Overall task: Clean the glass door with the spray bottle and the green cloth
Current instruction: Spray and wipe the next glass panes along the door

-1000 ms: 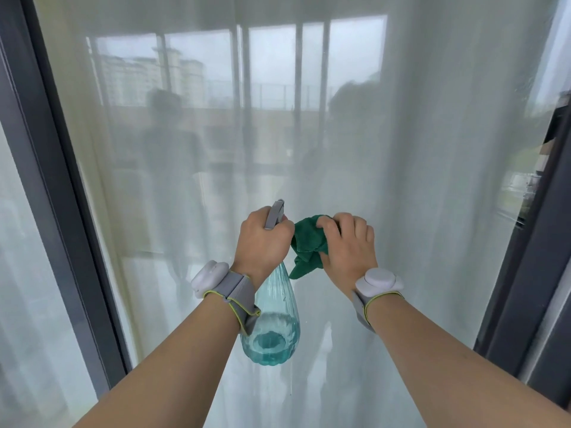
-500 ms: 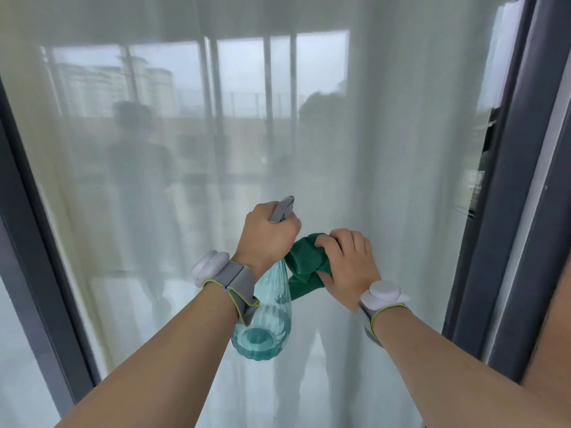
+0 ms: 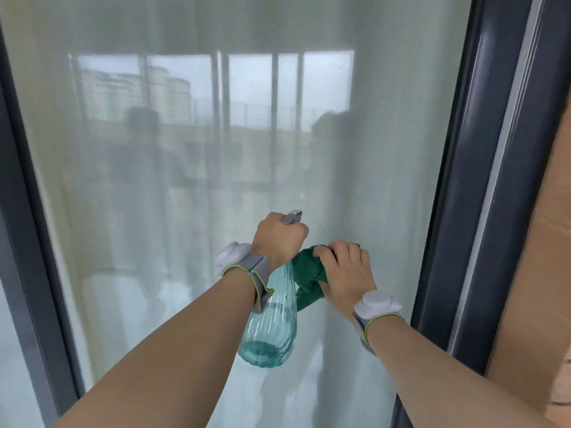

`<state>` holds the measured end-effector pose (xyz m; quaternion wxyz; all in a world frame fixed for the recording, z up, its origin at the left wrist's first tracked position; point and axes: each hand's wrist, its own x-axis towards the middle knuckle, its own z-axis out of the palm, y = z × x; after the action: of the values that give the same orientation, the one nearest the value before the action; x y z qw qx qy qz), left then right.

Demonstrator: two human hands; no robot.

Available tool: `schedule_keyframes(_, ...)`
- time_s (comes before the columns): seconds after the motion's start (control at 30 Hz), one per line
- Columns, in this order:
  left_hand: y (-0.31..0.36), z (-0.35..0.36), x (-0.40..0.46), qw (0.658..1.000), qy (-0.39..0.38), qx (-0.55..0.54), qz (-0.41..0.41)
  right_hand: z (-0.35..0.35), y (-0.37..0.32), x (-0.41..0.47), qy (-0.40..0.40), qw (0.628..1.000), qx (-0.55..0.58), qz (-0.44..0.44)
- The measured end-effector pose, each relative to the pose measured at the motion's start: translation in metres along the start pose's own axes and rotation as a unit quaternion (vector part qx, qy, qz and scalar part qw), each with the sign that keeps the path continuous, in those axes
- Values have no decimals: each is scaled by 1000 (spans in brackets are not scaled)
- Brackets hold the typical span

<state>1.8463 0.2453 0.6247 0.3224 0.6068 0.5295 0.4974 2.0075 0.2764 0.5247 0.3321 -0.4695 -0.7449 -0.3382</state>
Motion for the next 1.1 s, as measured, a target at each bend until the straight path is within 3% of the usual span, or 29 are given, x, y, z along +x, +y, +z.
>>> schedule_keyframes(0.23,-7,-19,-6,998,51,14,27,18,-6,26,-3,997,-62,-54)
schedule_keyframes(0.4,-4,-24,-3,993,87,27,78,-5,5,64,88,993,-42,67)
schedule_keyframes(0.5,2,-24,-1,988,115,33,97,-8,-2,78,115,988,-40,97)
schedule_keyframes(0.77,21,-34,10,980,175,-10,92,-7,-16,89,67,995,-79,-15)
schedule_keyframes(0.93,26,-28,14,980,166,27,102,-33,17,109,119,987,-48,98)
schedule_keyframes(1.1,17,-13,11,981,158,33,106,-21,26,93,154,978,-91,106)
